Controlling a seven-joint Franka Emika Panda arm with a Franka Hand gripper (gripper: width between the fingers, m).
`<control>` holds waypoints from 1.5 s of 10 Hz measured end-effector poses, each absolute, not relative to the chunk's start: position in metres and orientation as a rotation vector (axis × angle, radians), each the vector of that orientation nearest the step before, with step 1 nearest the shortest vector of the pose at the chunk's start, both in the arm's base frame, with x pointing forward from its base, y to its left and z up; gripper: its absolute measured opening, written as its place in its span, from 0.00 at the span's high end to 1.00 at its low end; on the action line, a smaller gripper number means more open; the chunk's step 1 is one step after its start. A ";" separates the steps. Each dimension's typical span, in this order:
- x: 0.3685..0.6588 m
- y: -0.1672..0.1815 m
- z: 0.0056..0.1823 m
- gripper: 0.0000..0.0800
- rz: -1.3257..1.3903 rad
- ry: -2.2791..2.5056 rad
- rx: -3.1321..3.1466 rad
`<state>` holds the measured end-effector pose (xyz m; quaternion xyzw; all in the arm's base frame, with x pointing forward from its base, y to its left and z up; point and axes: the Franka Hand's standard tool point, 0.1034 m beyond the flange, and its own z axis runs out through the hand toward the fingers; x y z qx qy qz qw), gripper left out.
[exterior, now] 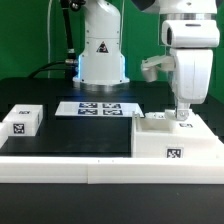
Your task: Assemble cabinet
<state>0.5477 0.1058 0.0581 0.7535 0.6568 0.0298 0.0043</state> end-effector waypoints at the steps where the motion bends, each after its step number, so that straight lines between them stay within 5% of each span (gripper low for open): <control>1: 0.548 0.106 0.058 0.91 0.094 2.058 2.361; 13: 0.574 0.102 0.056 0.91 -0.010 2.068 2.383; 15: 0.574 0.102 0.056 0.59 -0.010 2.068 2.383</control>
Offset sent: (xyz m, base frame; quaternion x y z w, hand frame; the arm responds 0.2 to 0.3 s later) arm 0.0310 0.0115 -0.0071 0.0149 -0.0020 -0.0268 0.9995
